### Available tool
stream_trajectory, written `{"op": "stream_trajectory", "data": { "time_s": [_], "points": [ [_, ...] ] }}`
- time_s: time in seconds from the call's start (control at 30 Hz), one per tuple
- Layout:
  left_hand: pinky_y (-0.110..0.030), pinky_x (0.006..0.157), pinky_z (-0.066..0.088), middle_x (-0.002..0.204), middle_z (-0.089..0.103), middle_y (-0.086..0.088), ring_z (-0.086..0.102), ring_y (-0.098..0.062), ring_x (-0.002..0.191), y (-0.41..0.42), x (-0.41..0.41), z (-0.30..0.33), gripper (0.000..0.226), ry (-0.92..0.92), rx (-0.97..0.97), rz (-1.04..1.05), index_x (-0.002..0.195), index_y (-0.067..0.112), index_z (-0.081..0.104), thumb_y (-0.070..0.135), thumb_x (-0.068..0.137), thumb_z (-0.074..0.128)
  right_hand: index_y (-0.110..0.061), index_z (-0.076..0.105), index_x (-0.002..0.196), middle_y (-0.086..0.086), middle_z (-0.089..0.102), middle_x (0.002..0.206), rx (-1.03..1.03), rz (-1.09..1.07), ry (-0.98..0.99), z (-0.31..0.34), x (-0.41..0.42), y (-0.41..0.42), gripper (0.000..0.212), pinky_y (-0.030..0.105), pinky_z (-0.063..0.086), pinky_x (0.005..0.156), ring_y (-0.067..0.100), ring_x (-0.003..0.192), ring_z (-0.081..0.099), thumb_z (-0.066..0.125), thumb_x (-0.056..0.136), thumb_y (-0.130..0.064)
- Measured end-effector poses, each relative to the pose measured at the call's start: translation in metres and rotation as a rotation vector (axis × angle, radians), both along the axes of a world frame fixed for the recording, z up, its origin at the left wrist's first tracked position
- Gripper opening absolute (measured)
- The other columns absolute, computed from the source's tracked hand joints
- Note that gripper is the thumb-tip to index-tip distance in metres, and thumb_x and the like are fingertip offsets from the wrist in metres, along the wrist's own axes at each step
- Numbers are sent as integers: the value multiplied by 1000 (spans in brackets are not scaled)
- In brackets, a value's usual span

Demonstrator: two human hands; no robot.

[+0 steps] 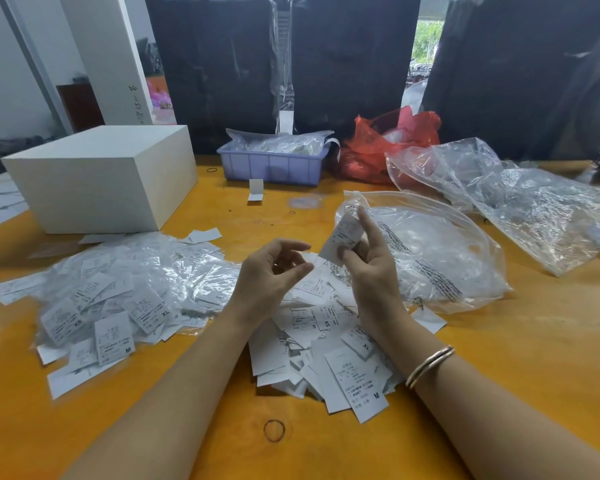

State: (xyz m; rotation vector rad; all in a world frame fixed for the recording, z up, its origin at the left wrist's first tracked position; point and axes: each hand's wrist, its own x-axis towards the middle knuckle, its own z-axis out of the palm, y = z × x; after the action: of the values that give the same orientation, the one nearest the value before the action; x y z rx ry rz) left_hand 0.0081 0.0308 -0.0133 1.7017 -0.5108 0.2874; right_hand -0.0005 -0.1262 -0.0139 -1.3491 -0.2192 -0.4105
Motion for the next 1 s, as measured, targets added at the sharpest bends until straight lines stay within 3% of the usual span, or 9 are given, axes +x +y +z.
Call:
{"op": "stream_trajectory", "data": {
  "time_s": [0.1, 0.23, 0.37, 0.6, 0.73, 0.8, 1.0],
  "points": [
    [-30, 67, 51, 72, 60, 7, 56, -10, 69, -1, 3, 0, 29, -14, 6, 10, 99, 22, 63, 4, 79, 72, -33, 30, 140, 5, 65, 103, 153, 32, 19, -1, 1, 1, 72, 18, 51, 73, 8, 88, 64, 54, 86, 8],
    [-26, 66, 49, 72, 59, 6, 54, -10, 67, -1, 4, -1, 29, -15, 10, -2, 100, 22, 62, 5, 78, 72, -20, 58, 104, -4, 67, 87, 214, 55, 52, 0, 2, 2, 31, 21, 50, 73, 10, 84, 63, 62, 83, 2],
    [-27, 67, 50, 73, 60, 4, 55, -10, 69, -1, 3, 0, 28, -15, 4, 3, 97, 25, 60, 8, 78, 72, -14, 60, 90, -3, 65, 79, 161, 55, 42, -1, 1, 4, 14, 16, 49, 69, 7, 76, 61, 64, 83, -2],
    [-34, 74, 53, 76, 63, 3, 60, -14, 74, 1, 1, 1, 26, -12, 14, -4, 98, 25, 59, 17, 76, 71, -12, 56, 87, 3, 60, 81, 136, 73, 19, 1, -2, 4, 11, 16, 49, 72, 11, 76, 57, 65, 83, -7],
    [-37, 76, 54, 78, 64, 0, 62, -22, 78, 0, 1, 1, 24, -18, 1, -4, 97, 21, 60, 11, 78, 71, -14, 55, 81, 4, 56, 78, 108, 84, 21, 1, -2, 5, 13, 17, 48, 71, 15, 76, 53, 66, 82, -7],
    [-34, 76, 55, 81, 65, -4, 63, -23, 80, 0, 1, 1, 23, -21, 2, -10, 98, 20, 61, 10, 79, 71, -14, 55, 79, 2, 57, 76, 101, 98, 12, 2, -2, 5, 14, 17, 48, 71, 14, 75, 54, 66, 82, -7],
    [-14, 72, 51, 80, 66, 3, 64, -5, 76, 0, -1, 3, 26, -2, -92, 5, 97, 23, 63, 3, 81, 69, -12, 52, 78, 3, 54, 74, 5, 125, 6, 2, -3, 4, 16, 19, 47, 69, 15, 74, 52, 65, 83, -5]
  ]
}}
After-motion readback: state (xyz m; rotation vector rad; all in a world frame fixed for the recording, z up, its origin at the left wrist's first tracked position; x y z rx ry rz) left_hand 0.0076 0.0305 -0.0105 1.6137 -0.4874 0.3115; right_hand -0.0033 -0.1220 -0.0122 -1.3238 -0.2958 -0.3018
